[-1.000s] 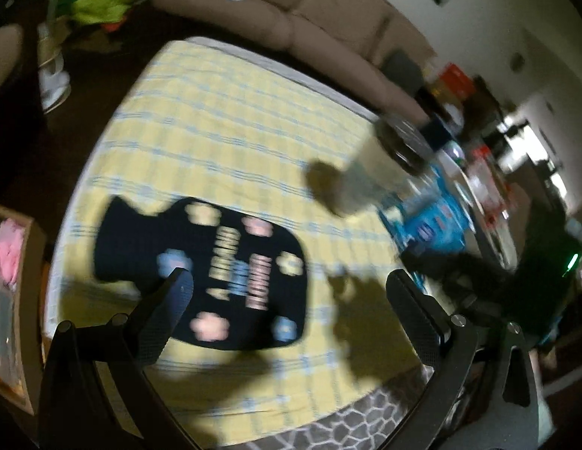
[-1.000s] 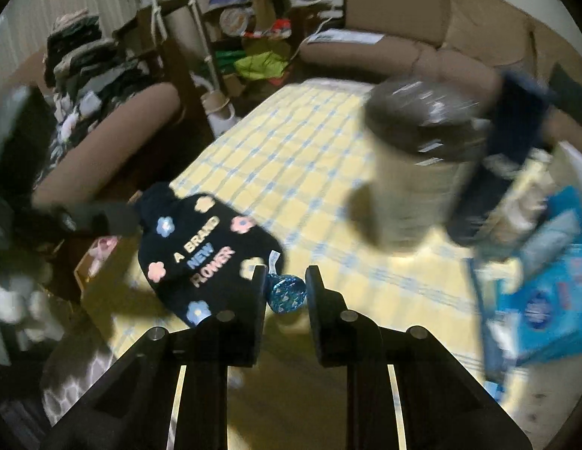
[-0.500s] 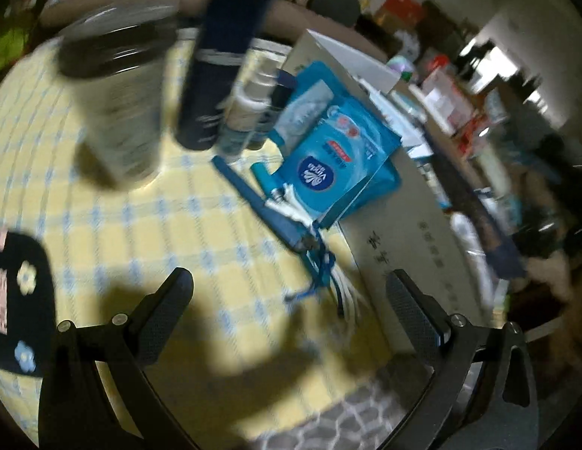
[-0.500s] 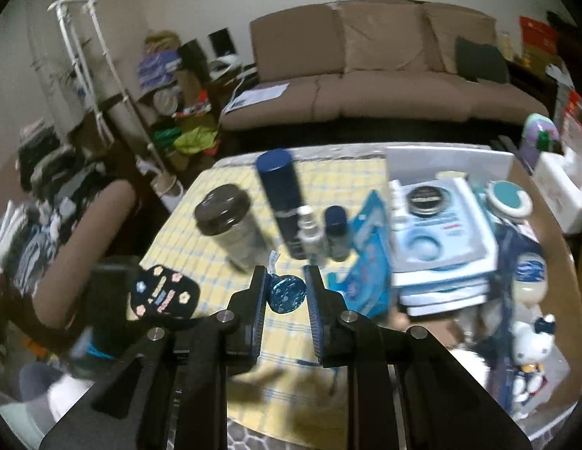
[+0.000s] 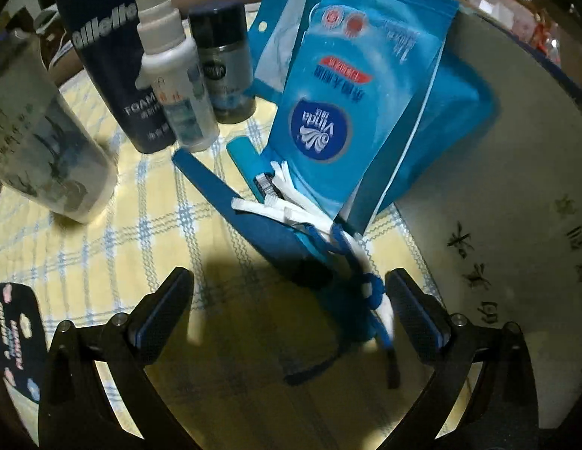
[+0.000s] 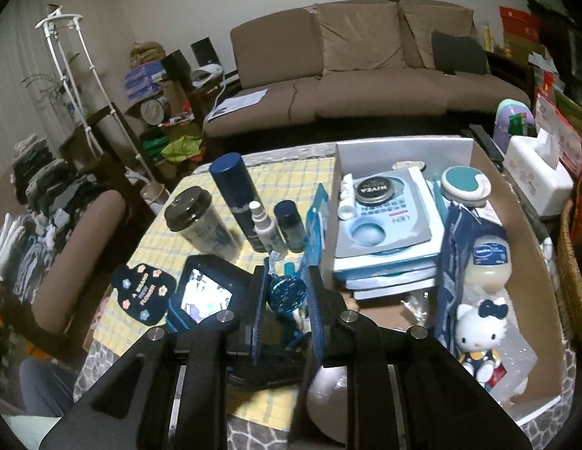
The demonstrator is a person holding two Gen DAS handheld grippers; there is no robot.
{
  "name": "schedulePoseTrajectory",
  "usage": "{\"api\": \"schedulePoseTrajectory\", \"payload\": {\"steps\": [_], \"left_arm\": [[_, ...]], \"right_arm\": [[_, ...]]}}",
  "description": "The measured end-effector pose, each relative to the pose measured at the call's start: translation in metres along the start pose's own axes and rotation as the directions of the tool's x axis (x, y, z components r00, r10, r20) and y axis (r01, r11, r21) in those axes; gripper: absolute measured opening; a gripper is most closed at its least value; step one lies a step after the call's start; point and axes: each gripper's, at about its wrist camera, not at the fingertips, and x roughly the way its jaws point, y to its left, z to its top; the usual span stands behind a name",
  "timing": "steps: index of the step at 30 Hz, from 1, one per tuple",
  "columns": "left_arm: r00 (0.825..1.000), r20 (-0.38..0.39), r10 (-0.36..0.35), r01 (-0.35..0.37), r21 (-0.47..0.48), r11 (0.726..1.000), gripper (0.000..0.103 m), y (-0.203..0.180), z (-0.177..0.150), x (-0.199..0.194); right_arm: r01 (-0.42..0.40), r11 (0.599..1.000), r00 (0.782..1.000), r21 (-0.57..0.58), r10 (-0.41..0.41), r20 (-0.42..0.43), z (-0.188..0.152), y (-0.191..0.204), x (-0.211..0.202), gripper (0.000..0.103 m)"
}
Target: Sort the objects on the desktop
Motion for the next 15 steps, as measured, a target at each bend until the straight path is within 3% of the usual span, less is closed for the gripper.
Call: {"api": "schedulePoseTrajectory", "payload": {"steps": [2, 4, 6, 9, 11, 15], "left_arm": [[1.000, 0.007, -0.012, 0.012, 0.006, 1.000, 0.101, 0.002, -0.001, -0.001], [0.999, 0.026, -0.023, 0.022, 0.017, 1.000, 0.083, 0.007, -0.002, -0.006], [0.999, 0.039, -0.038, 0.037, 0.012, 0.999, 0.052, 0.017, -0.003, -0.013], [0.995, 0.031, -0.097, 0.098, -0.015, 0.995, 0.027, 0.037, -0.005, -0.019], [0.990, 0.031, -0.138, 0.139, -0.042, 0.989, 0.020, 0.051, -0.009, -0.024], [0.973, 0.063, -0.221, 0.227, -0.107, 0.968, 0.018, 0.078, -0.021, -0.040]], "right_arm": [[0.007, 1.000, 1.000, 0.009, -0.007, 0.000, -0.001, -0.004, -0.002, 0.020], [0.013, 1.000, 1.000, 0.009, -0.013, 0.000, -0.001, -0.005, -0.003, 0.020], [0.019, 1.000, 1.000, 0.004, -0.019, 0.001, -0.002, -0.006, -0.004, 0.020], [0.021, 1.000, 1.000, 0.007, -0.021, 0.003, -0.002, -0.009, -0.006, 0.020], [0.027, 1.000, 1.000, 0.011, -0.027, 0.008, -0.001, -0.012, -0.008, 0.020], [0.042, 0.999, 0.999, 0.030, -0.043, 0.016, -0.001, -0.022, -0.011, 0.020]]}}
